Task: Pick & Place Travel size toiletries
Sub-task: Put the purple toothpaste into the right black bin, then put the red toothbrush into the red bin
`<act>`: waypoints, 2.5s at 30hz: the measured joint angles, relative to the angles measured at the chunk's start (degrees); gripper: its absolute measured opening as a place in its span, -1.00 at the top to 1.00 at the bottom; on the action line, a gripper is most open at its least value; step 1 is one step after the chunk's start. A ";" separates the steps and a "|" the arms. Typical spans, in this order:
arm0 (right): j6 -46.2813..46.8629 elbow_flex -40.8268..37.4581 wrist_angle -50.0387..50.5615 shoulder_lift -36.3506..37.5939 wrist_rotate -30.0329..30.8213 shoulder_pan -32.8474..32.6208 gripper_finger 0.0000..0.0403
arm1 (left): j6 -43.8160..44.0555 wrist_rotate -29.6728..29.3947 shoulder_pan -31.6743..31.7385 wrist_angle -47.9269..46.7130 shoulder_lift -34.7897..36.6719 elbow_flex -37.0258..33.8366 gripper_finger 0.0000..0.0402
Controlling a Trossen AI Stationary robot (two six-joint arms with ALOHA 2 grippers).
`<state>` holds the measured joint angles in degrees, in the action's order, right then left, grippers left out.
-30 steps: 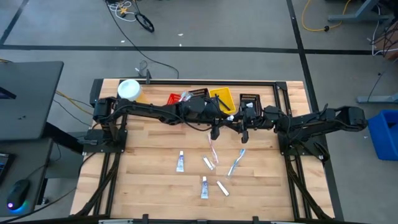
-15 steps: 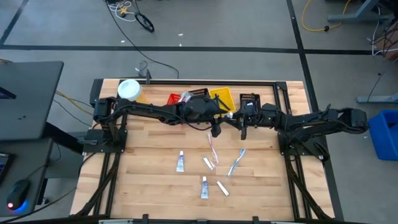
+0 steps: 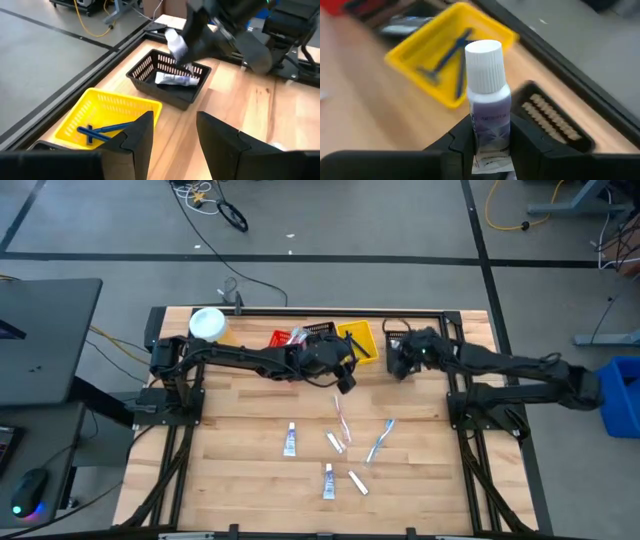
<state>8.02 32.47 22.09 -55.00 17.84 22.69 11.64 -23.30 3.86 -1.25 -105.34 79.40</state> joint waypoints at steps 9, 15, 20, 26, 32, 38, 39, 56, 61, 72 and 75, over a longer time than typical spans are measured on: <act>5.22 1.02 3.14 -6.64 -8.42 8.33 0.47 | 0.13 -0.05 0.04 -1.10 0.02 0.00 0.21; 5.07 0.97 2.99 -12.77 -8.83 10.12 0.47 | 0.16 -0.03 0.04 -2.81 0.00 0.00 0.21; 5.08 0.94 2.98 -15.95 -8.91 10.86 0.44 | 1.38 -0.03 0.02 -9.29 0.00 0.02 0.21; 2.30 0.91 3.05 -17.90 -8.99 11.47 0.26 | 5.86 0.11 0.04 -19.00 0.00 0.02 0.22; 1.81 0.91 2.98 -17.99 -9.03 11.44 -0.04 | 12.79 1.48 -0.67 -30.61 0.00 0.04 0.22; 1.15 4.48 3.25 -16.96 -8.99 10.73 -0.21 | 19.93 1.52 -2.98 -37.09 0.00 0.04 0.22; 0.64 5.22 3.30 -16.75 -9.04 10.34 -0.21 | 21.25 1.53 -3.51 -37.91 0.00 0.04 0.22; -2.70 9.07 3.40 -15.24 -20.37 -5.61 -0.03 | 37.76 -7.14 -11.92 -54.26 1.05 0.06 0.22; -1.28 9.07 2.40 -15.24 -19.99 -12.65 -0.15 | 41.50 -7.69 -14.21 -56.57 4.50 0.07 0.22; 6.10 4.90 -11.61 -15.28 -19.46 -21.97 -0.31 | 48.79 -6.45 -14.05 -51.72 6.86 -3.23 0.22; 9.39 3.12 -15.99 -15.55 -18.84 -23.50 -0.28 | 48.72 -5.80 -14.38 -46.52 6.86 -4.57 0.22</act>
<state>17.41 35.59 6.11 -70.55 -1.00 -0.82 60.36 -29.10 -10.52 -47.77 -98.48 74.83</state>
